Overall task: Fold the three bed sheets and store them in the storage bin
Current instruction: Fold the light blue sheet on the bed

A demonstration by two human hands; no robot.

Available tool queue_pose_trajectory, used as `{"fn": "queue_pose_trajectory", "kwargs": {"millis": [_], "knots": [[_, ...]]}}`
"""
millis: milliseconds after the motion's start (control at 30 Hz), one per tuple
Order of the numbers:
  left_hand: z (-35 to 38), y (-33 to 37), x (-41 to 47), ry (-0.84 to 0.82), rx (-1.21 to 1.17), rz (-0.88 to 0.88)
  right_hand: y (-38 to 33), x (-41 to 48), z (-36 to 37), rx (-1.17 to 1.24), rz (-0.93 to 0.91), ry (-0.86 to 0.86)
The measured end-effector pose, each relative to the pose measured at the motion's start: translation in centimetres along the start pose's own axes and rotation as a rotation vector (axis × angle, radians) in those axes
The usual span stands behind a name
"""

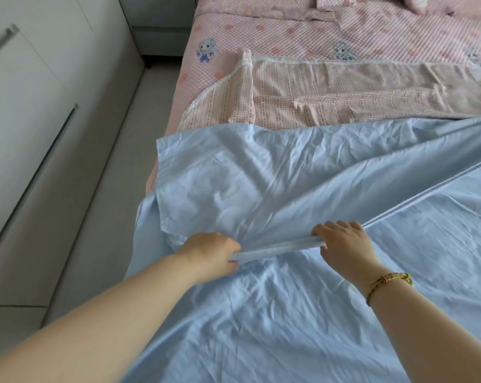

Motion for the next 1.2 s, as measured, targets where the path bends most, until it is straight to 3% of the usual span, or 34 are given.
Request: {"fn": "queue_pose_trajectory", "kwargs": {"millis": [133, 167, 267, 333, 433, 567, 767, 833, 1033, 1133, 1200], "knots": [[-4.9, -1.5, -1.9, 0.255, 0.141, -0.089, 2.7, -0.6, -2.2, 0.142, 0.096, 0.239], [-6.9, -2.1, -3.0, 0.383, 0.116, -0.115, 3.0, -1.1, -3.6, 0.160, 0.085, 0.369], [-10.7, -4.0, -9.2, 1.010, 0.147, -0.014, 1.6, -5.0, -8.7, 0.188, -0.068, 0.826], [-9.6, -5.2, -13.5, 1.257, 0.185, 0.034, -0.1, -7.4, -9.6, 0.234, -0.168, 0.934], [-3.9, -7.2, -15.8, 1.202, 0.202, 0.020, -3.2, -9.2, -6.5, 0.235, -0.268, 0.864], [7.0, -9.9, -14.0, 0.823, 0.129, -0.020, -6.1, -9.5, 2.0, 0.207, -0.279, 0.599], [15.8, -9.3, -10.9, 0.517, 0.001, -0.031, -6.8, -10.8, 10.1, 0.176, -0.174, 0.394], [16.2, -9.3, -10.5, 0.554, 0.003, -0.044, -6.7, -11.3, 9.7, 0.206, -0.162, 0.451], [13.7, -11.1, -16.6, 0.885, 0.125, -0.204, -9.1, -15.7, 4.7, 0.387, -0.304, 0.703], [15.7, -12.8, -18.8, 0.887, 0.097, -0.329, -11.8, -16.2, 7.4, 0.303, -0.383, 0.634], [17.9, -13.5, -18.0, 0.810, -0.029, -0.424, -11.7, -15.2, 11.0, 0.201, -0.337, 0.517]]}}
Point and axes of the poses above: each hand's wrist, its own x-axis towards the middle knuckle, its own z-axis out of the palm, y = z × x, the point moved 6 cm from there along x, towards the middle knuckle, and after that the axes turned 12 degrees about -y, right-handed, at the moved point
